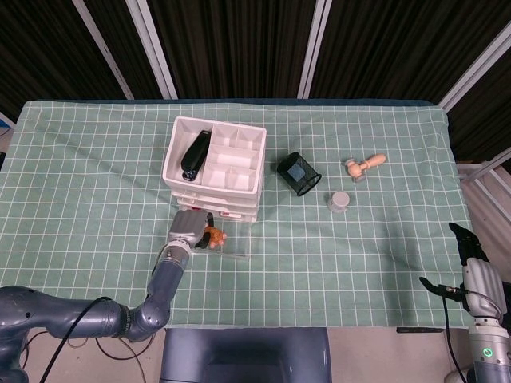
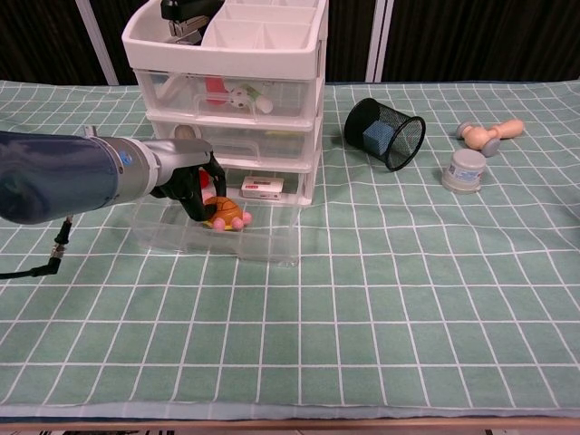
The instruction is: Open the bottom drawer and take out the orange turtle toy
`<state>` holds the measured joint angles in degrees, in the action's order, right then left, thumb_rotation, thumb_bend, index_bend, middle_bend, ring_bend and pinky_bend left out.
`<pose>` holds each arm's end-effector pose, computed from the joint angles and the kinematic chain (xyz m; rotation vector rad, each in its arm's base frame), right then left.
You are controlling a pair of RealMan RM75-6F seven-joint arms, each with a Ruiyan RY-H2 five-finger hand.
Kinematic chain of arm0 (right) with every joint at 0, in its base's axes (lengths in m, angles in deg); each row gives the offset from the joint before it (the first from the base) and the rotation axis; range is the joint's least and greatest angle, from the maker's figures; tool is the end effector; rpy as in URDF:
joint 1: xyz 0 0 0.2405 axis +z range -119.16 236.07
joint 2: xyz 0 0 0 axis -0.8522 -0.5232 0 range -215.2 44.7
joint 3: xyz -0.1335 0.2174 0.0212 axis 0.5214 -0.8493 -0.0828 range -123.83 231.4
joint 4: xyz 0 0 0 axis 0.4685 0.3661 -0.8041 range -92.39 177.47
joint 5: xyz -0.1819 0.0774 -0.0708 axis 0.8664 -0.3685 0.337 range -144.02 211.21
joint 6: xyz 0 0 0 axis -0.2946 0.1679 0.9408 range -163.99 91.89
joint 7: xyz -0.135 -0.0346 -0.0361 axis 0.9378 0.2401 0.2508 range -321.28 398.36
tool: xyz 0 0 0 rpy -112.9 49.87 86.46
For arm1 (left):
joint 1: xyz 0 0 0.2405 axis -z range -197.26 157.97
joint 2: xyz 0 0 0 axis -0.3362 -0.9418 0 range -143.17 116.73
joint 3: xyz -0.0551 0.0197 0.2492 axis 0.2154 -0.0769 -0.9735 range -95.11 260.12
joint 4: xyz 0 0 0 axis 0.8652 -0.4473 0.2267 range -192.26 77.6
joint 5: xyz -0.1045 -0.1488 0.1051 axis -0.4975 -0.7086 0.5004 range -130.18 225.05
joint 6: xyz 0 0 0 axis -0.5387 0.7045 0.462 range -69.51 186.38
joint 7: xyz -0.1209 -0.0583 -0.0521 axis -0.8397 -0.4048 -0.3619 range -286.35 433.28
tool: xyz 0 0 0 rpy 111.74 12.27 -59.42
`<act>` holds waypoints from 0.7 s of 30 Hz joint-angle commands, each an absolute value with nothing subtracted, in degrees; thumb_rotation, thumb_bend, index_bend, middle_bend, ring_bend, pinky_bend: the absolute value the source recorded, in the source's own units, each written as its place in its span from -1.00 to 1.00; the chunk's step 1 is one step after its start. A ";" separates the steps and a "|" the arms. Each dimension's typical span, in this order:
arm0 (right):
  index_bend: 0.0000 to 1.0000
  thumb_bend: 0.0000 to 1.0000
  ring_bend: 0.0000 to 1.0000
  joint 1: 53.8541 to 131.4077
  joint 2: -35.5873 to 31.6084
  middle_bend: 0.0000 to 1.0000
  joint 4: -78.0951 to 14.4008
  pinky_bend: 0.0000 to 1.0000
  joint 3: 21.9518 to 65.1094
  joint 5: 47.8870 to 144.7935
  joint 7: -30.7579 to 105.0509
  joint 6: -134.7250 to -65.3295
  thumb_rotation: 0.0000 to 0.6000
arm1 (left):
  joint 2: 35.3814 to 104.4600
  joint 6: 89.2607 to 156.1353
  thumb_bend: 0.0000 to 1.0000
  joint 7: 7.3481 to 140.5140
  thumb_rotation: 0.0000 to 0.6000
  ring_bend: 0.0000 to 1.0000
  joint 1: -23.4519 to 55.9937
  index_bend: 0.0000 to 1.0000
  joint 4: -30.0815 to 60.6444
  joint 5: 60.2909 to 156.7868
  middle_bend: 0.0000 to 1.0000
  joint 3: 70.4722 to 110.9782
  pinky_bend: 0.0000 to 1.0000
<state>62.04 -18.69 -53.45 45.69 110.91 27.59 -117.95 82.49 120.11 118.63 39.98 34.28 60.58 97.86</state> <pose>-0.3138 -0.1904 0.1521 1.1093 -1.1732 1.0746 -0.0853 0.3481 -0.0591 -1.7434 -1.2758 -0.5783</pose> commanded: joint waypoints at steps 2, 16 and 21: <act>-1.00 -0.78 -1.00 62.01 -18.71 -0.81 -53.46 -0.63 45.69 110.91 27.58 -118.01 1.00 | 80.96 121.31 0.02 116.77 1.00 1.00 39.12 0.28 36.91 62.61 1.00 98.50 1.00; -1.00 -0.78 -1.00 61.91 -18.72 -0.81 -53.42 -0.63 45.73 111.10 27.63 -118.23 1.00 | 68.80 128.96 0.02 112.54 1.00 1.00 33.86 0.28 54.50 73.99 1.00 97.94 1.00; -1.00 -0.77 -1.00 61.91 -18.67 -0.81 -53.39 -0.63 45.79 111.25 27.68 -118.27 1.00 | 63.08 132.45 0.02 111.98 1.00 1.00 29.68 0.28 58.99 78.40 1.00 93.93 1.00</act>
<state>61.91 -18.67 -53.39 45.78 111.24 27.67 -118.27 65.25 130.69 112.45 31.65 57.11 76.38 95.90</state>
